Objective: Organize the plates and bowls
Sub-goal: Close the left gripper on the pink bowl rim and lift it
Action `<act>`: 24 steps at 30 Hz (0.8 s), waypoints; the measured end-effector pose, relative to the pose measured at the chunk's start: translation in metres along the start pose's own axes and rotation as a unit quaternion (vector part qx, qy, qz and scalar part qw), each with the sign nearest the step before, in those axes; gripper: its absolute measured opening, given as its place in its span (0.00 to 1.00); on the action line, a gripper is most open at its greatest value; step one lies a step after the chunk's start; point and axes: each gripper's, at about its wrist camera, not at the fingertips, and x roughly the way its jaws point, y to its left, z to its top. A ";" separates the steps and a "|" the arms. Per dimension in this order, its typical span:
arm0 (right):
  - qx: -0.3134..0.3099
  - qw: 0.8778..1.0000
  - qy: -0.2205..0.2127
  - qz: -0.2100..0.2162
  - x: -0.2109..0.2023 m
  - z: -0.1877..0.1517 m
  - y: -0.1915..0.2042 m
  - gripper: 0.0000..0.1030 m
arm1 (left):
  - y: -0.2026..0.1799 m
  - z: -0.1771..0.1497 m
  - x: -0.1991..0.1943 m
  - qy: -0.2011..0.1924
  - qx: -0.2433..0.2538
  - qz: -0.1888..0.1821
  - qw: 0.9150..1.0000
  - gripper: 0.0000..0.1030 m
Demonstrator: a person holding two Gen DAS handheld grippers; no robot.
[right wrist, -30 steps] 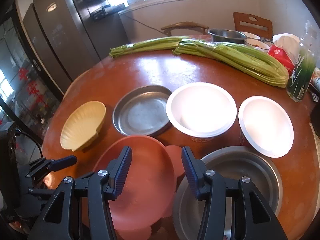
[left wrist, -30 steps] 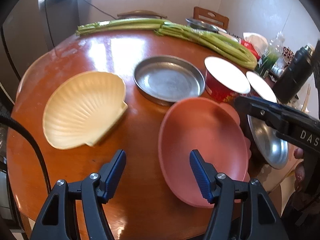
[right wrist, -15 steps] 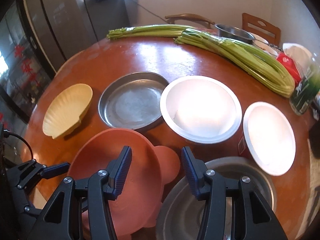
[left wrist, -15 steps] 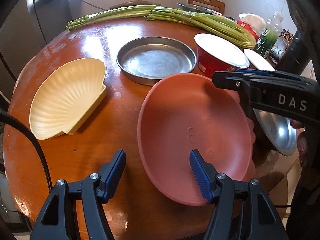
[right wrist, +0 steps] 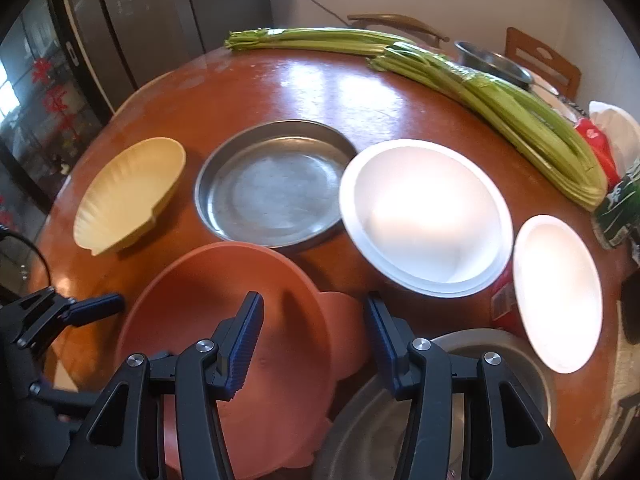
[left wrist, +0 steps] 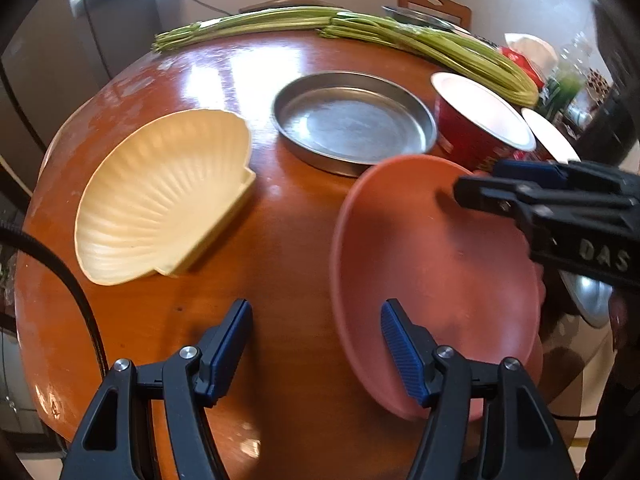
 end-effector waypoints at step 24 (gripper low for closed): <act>-0.010 0.999 0.011 0.041 -0.002 -0.007 0.021 0.52 | 0.041 0.008 -0.008 -0.023 -0.040 0.016 0.999 0.65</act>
